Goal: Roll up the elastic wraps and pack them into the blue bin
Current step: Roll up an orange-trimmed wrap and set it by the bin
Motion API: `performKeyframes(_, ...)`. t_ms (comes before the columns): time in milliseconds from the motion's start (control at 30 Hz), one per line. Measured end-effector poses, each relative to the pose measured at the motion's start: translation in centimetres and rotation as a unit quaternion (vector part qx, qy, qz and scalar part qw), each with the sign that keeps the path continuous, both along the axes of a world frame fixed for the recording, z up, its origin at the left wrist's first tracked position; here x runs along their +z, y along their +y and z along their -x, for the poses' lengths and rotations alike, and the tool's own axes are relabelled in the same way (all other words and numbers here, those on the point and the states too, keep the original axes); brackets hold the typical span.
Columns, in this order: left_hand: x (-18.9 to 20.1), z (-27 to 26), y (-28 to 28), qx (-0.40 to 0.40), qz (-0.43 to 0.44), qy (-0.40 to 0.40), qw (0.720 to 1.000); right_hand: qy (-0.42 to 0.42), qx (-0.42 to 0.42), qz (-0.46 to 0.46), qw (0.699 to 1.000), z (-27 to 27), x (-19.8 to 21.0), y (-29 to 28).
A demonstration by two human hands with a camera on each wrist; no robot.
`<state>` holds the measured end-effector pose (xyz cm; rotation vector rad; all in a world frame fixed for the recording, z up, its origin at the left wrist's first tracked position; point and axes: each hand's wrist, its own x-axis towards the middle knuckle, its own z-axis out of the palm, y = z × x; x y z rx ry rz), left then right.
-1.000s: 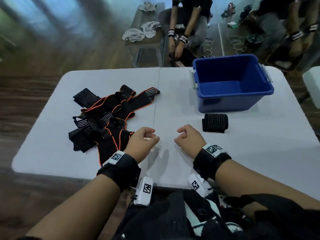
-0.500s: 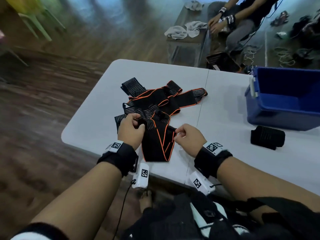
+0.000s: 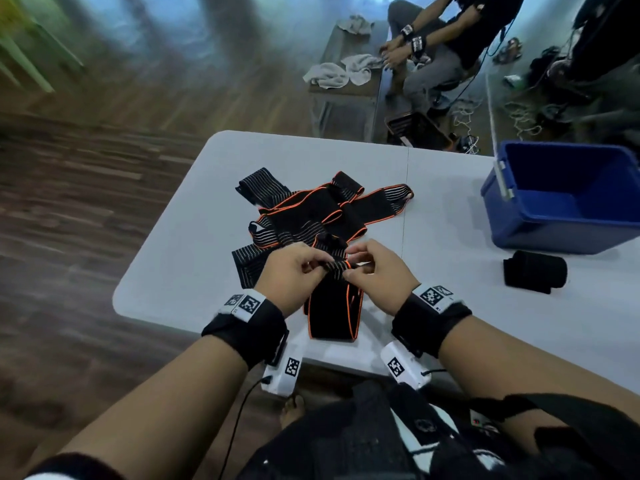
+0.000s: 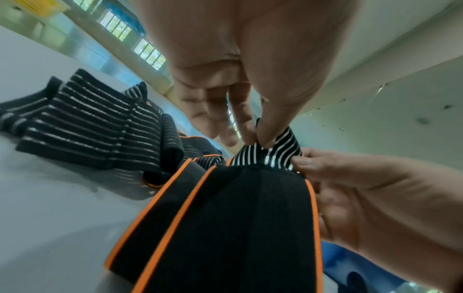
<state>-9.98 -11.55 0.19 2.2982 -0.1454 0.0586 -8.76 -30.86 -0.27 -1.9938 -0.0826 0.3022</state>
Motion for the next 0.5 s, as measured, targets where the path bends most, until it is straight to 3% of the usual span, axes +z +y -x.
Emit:
performKeyframes(100,0.7,-0.3,-0.3,0.0,0.068,0.012,0.998,-0.036,-0.003,0.024,0.999,-0.2,0.3,0.7)
performKeyframes(233,0.8,-2.0,-0.5,0.008,0.111,0.037,0.993,-0.026,-0.089,-0.011,0.996,0.1,0.2,0.6)
performKeyframes(367,0.7,-5.0,-0.1,0.014,-0.003,0.033,0.999,-0.019,-0.182,-0.023,0.983,0.6,0.5,-1.0)
performKeyframes(500,-0.6,-8.3,-0.6,-0.017,-0.133,0.07,0.989,-0.034,-0.225,-0.013,0.974,1.2,0.7,-2.9)
